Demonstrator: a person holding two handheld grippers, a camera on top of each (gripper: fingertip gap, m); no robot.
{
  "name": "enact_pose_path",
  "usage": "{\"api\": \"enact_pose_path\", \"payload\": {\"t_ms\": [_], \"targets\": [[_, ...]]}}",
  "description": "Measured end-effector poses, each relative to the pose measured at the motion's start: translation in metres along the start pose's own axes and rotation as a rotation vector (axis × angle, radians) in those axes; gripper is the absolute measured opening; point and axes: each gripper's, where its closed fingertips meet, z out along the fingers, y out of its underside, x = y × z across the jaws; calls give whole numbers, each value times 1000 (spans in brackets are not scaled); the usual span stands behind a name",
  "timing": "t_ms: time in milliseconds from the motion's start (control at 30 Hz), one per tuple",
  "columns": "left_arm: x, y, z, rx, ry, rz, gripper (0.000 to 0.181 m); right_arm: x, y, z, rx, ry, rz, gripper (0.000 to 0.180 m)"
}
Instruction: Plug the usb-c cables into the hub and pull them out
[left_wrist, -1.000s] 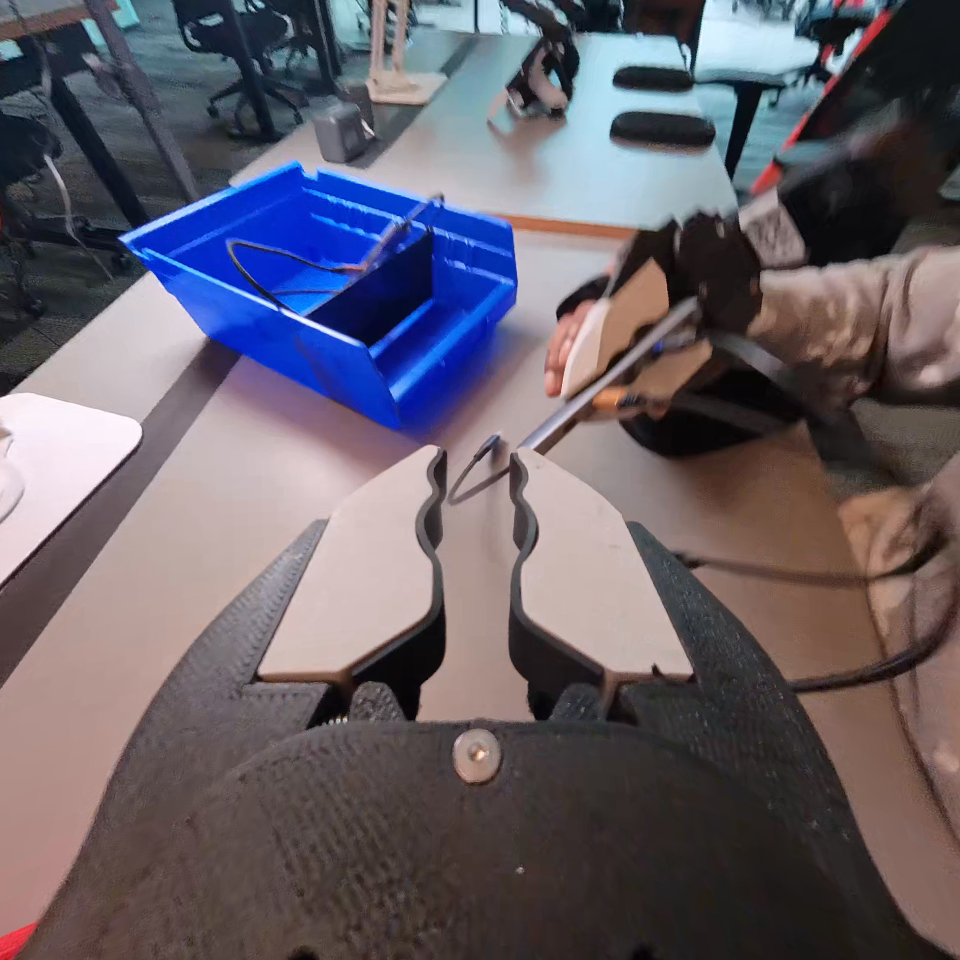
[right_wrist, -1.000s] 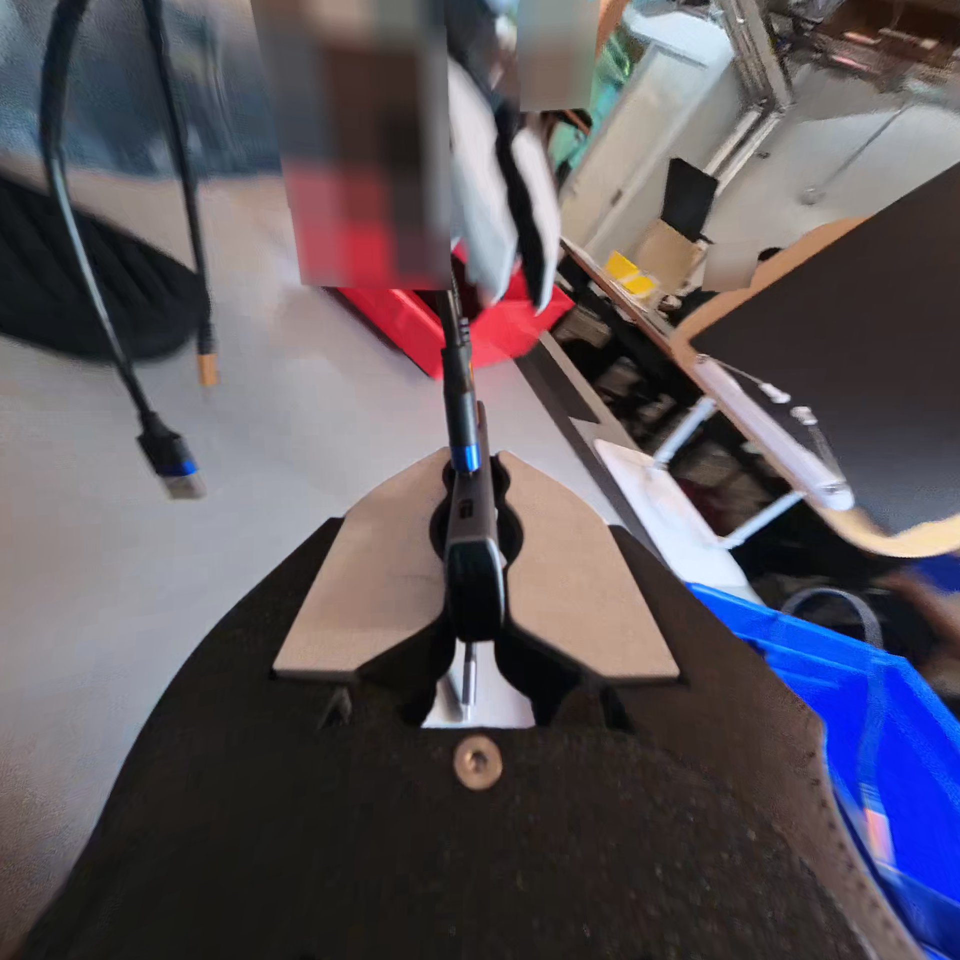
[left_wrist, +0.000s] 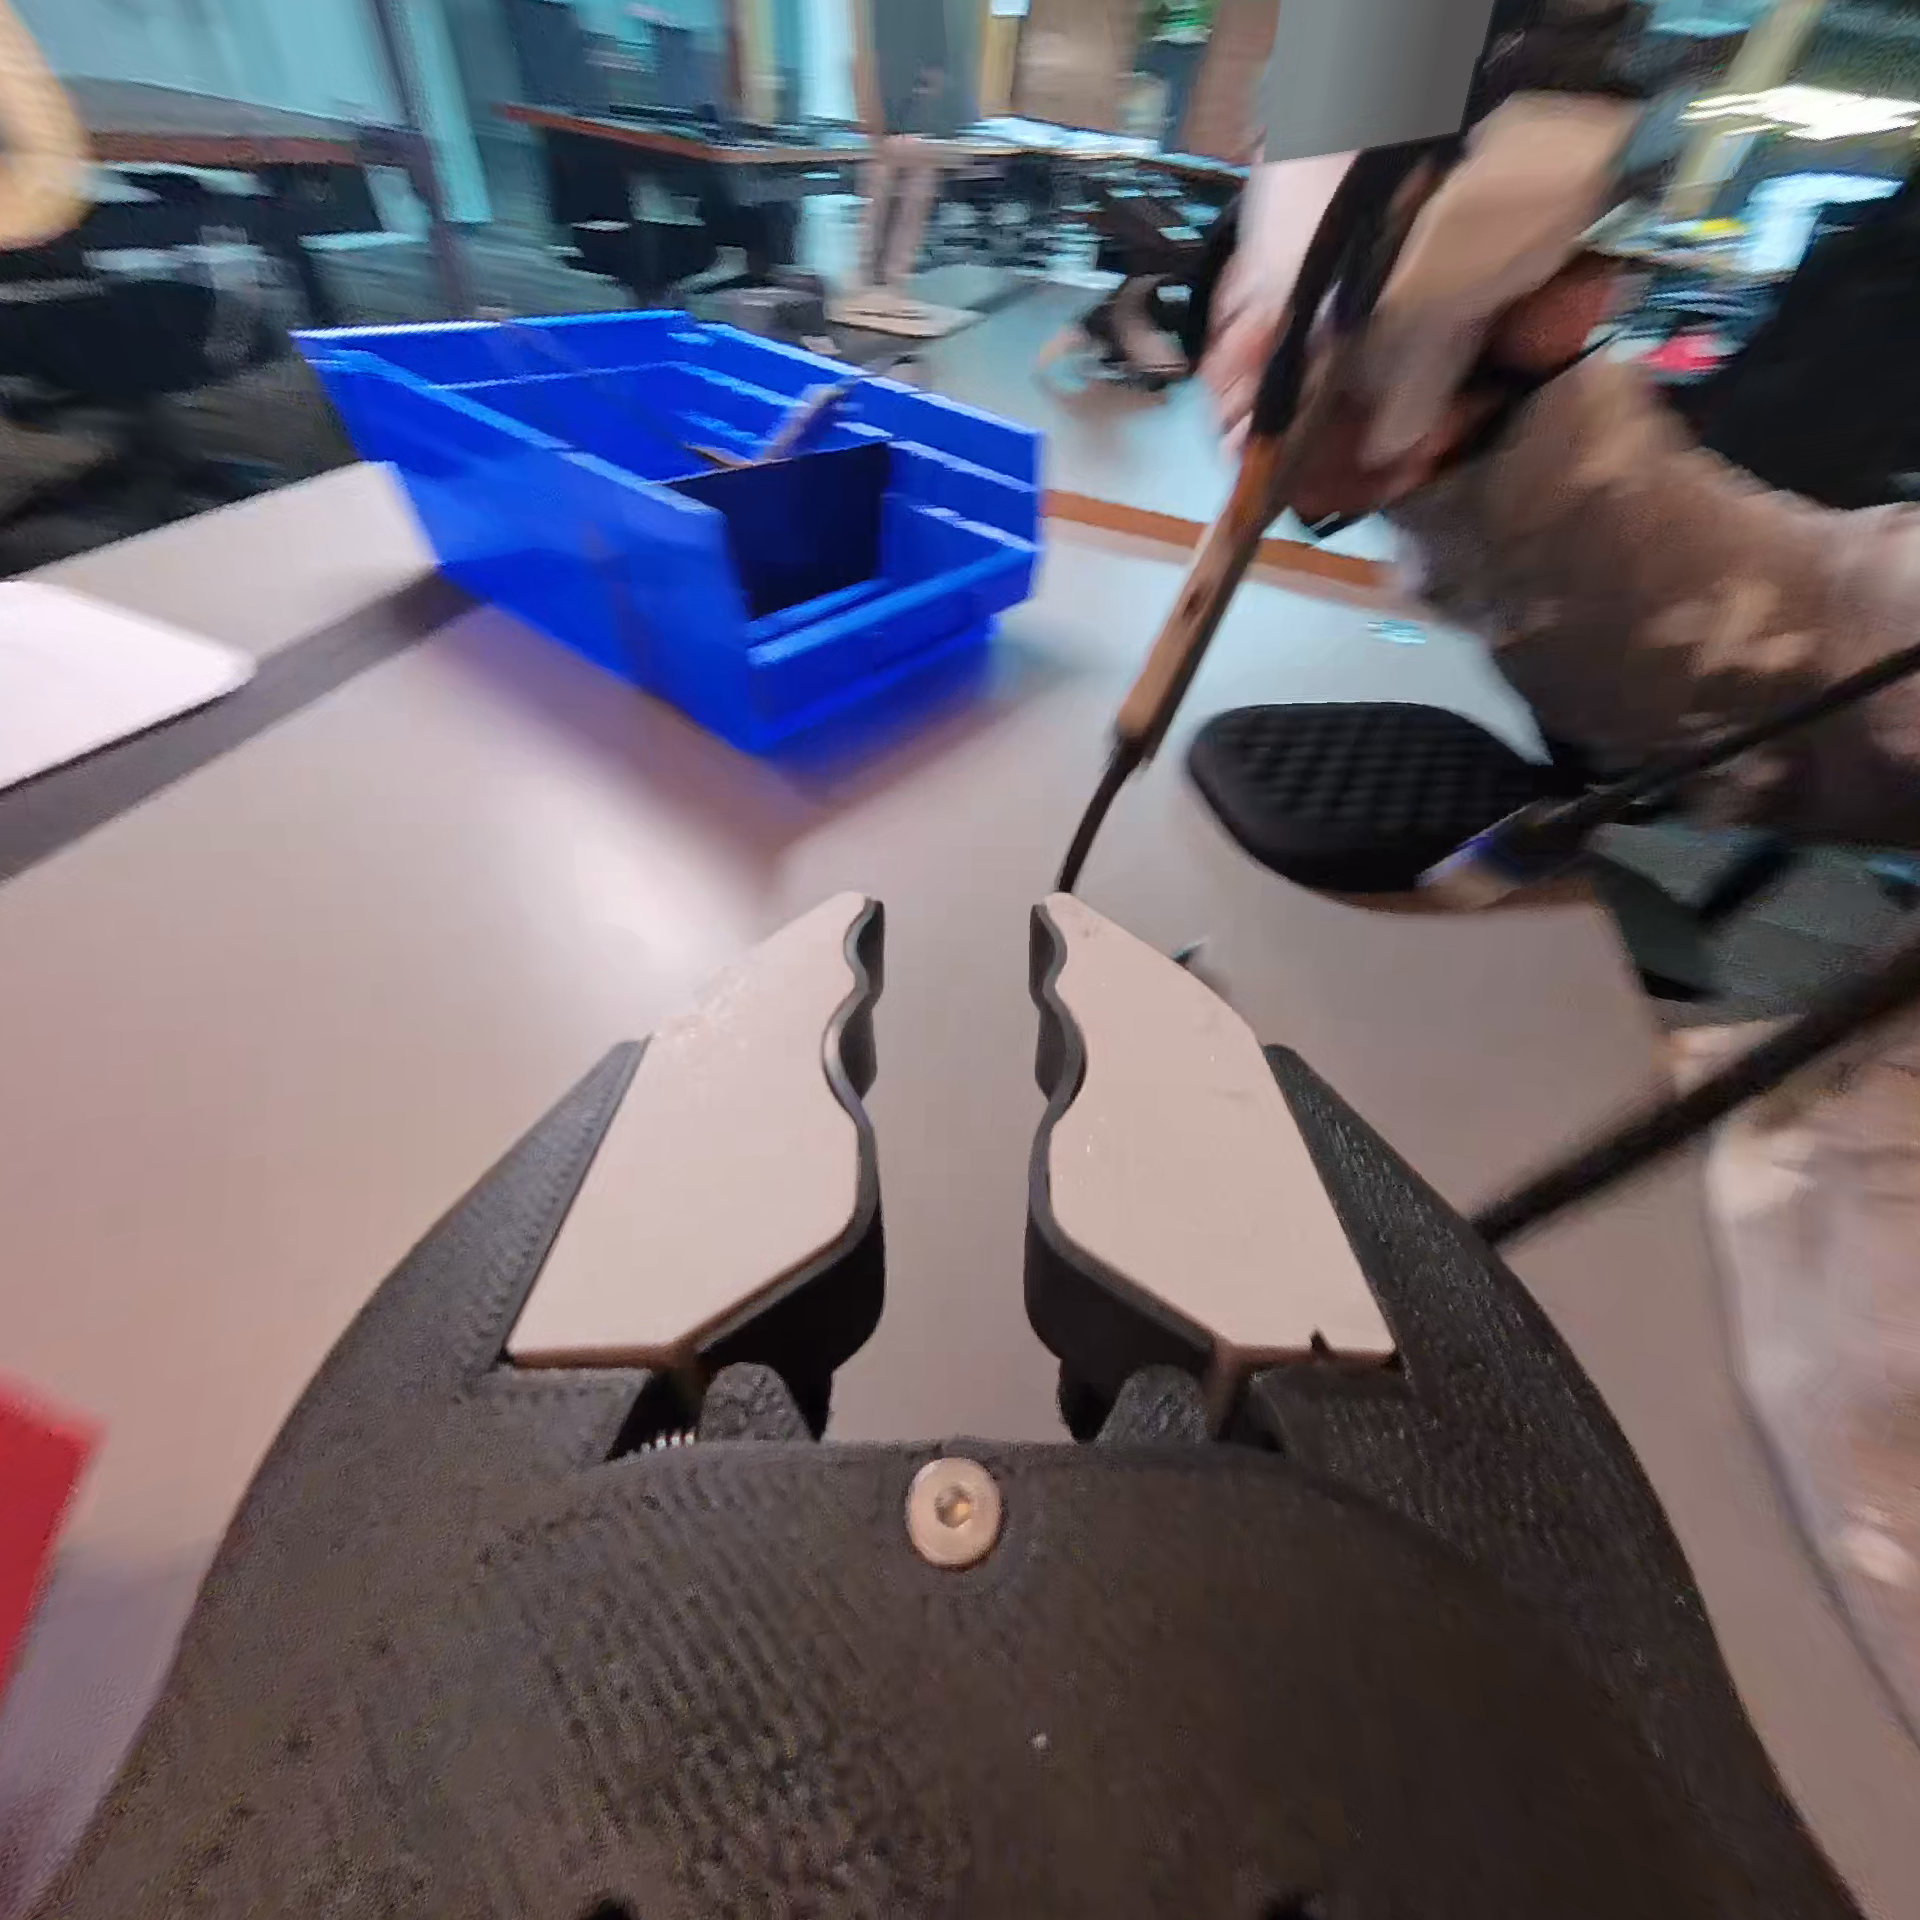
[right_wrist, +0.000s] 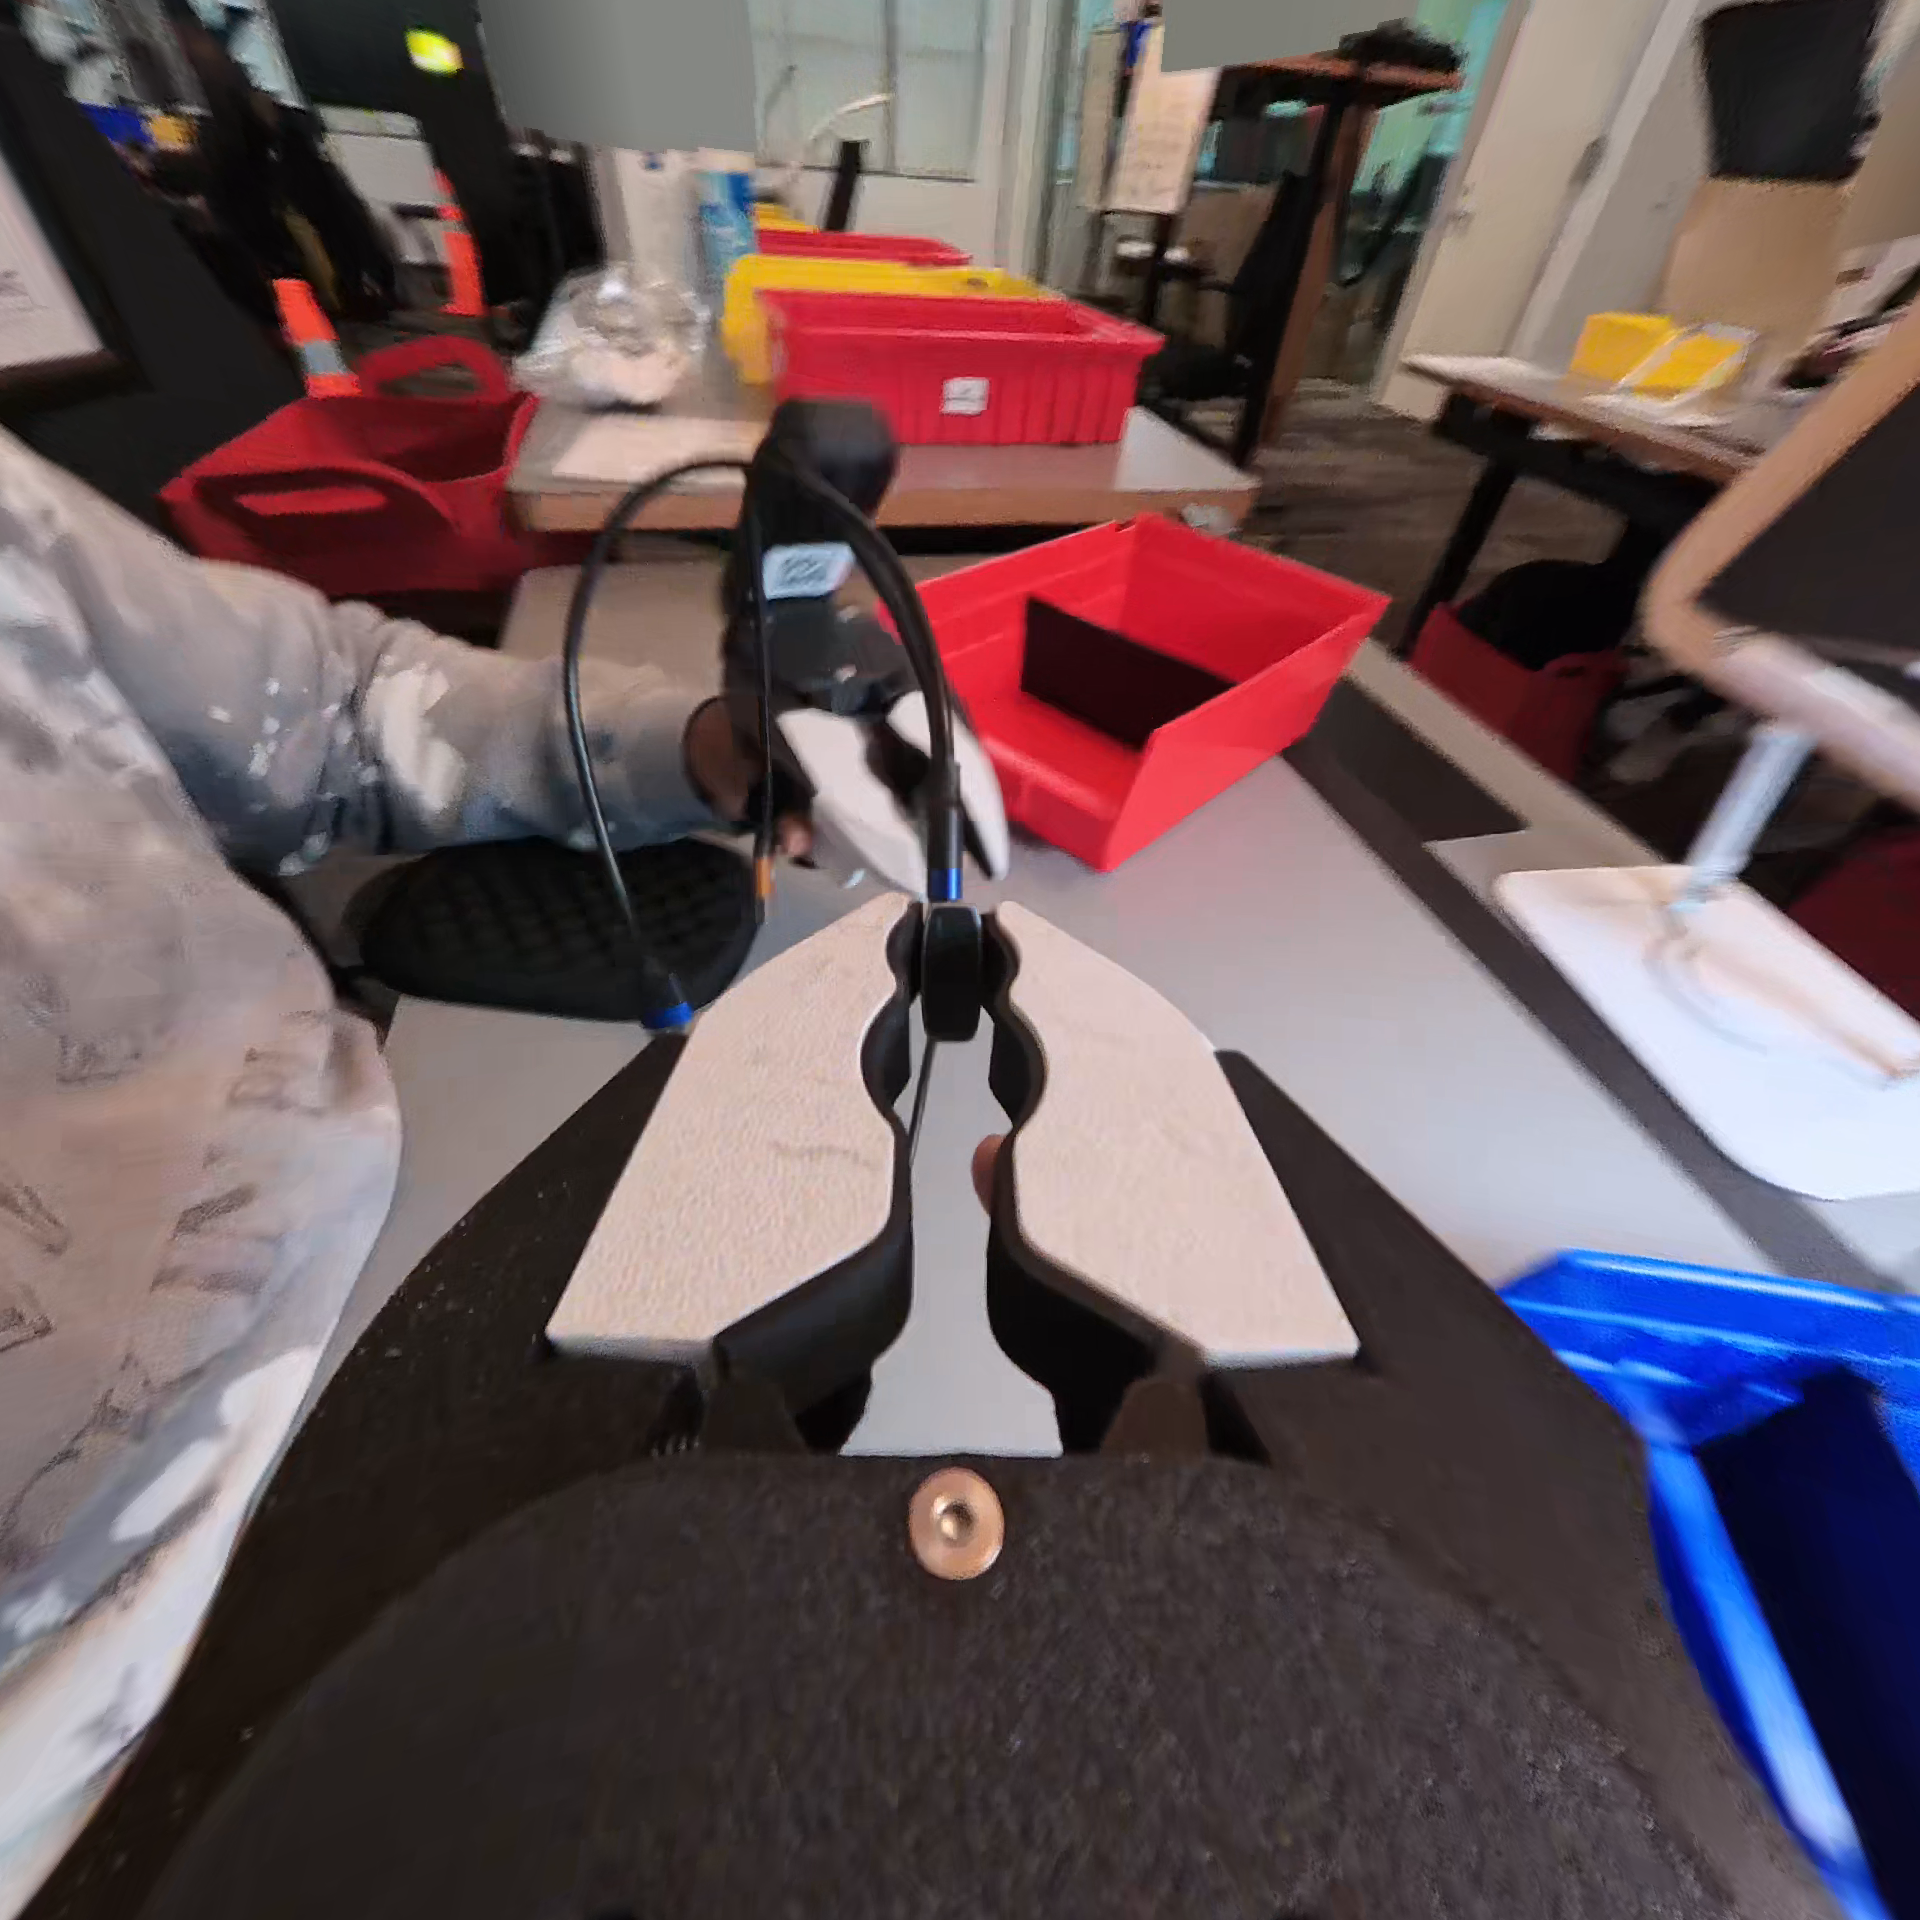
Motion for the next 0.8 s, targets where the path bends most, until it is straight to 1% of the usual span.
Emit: {"api": "enact_pose_path", "payload": {"t_ms": [100, 233, 300, 367, 467, 567, 667, 800], "targets": [[-26, 10, -16, 5, -154, -11, 30, 37, -48, -39, -31, 204, -76, 10], [-27, 18, -23, 20, -192, -20, 31, 101, -106, -90, -77, 499, -212, 10], [-24, 19, -21, 16, -199, 6, 32, 139, -120, -108, -139, 630, -288, 10], [-21, 22, -17, 1, -206, 42, 32, 176, -125, -119, -200, 719, -359, 10], [-15, 31, -9, -36, -198, 74, 32, 233, -112, -128, -306, 798, -388, 10], [-13, 38, -5, -63, -192, 83, 32, 277, -84, -124, -366, 792, -360, 10], [-14, 38, -6, -59, -192, 77, 32, 305, -54, -107, -367, 746, -314, 10], [-17, 39, -7, -54, -192, 55, 32, 325, -12, -76, -381, 677, -229, 10]]}}
